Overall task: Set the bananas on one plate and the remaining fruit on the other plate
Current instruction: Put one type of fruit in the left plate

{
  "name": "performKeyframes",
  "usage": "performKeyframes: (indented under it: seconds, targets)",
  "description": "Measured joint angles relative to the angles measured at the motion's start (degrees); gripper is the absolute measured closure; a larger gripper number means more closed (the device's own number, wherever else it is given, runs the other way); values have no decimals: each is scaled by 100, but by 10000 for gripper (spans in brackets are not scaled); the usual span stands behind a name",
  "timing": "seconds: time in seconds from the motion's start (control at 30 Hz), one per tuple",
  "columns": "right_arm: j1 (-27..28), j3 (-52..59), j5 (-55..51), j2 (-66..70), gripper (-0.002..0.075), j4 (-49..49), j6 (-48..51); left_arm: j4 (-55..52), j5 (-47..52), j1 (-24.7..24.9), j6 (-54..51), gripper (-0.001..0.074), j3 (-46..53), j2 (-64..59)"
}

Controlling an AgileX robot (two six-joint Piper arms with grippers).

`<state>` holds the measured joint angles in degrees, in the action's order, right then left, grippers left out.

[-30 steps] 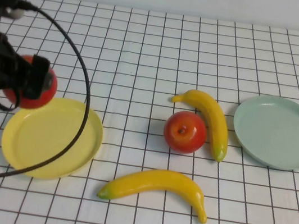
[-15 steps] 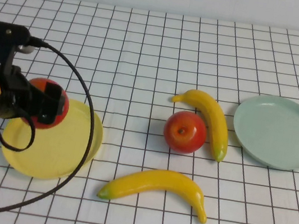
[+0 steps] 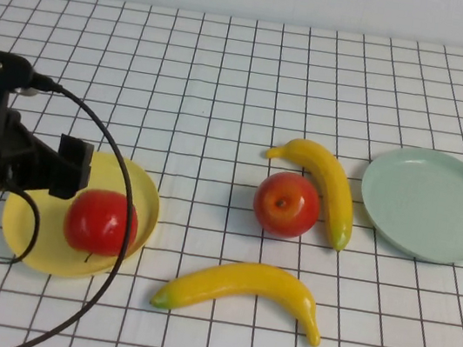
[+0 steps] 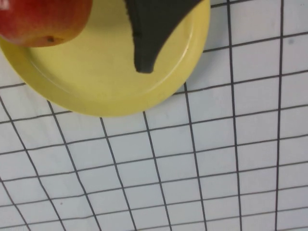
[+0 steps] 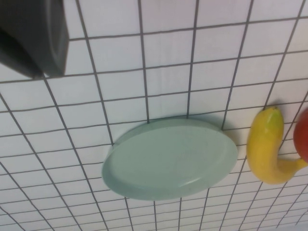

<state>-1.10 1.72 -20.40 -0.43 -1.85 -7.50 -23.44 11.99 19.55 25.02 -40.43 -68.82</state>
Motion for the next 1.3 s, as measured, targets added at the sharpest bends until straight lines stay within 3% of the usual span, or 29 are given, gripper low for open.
performKeyframes:
  seconds: [0.13, 0.27, 0.43, 0.53, 0.73, 0.9, 1.3]
  targets:
    - [0, 0, 0, 0, 741, 0, 0, 51, -170, 56, 176, 84, -53, 0]
    - [0, 0, 0, 0, 741, 0, 0, 221, 68, 449, 152, 90, -494, -48]
    - [0, 0, 0, 0, 741, 0, 0, 308, 1415, 1262, -269, 91, -1753, -671]
    - [0, 0, 0, 0, 741, 0, 0, 649, 2281, 1491, -629, 91, -2766, -1340]
    - [0, 0, 0, 0, 741, 0, 0, 2102, 3537, 1538, -2004, 91, -4664, -2744]
    - [0, 0, 0, 0, 741, 0, 0, 3266, 3975, 1543, -2897, 91, -5793, -3885]
    - [0, 0, 0, 0, 741, 0, 0, 4037, 4358, 1552, -4442, 91, -6527, -5181]
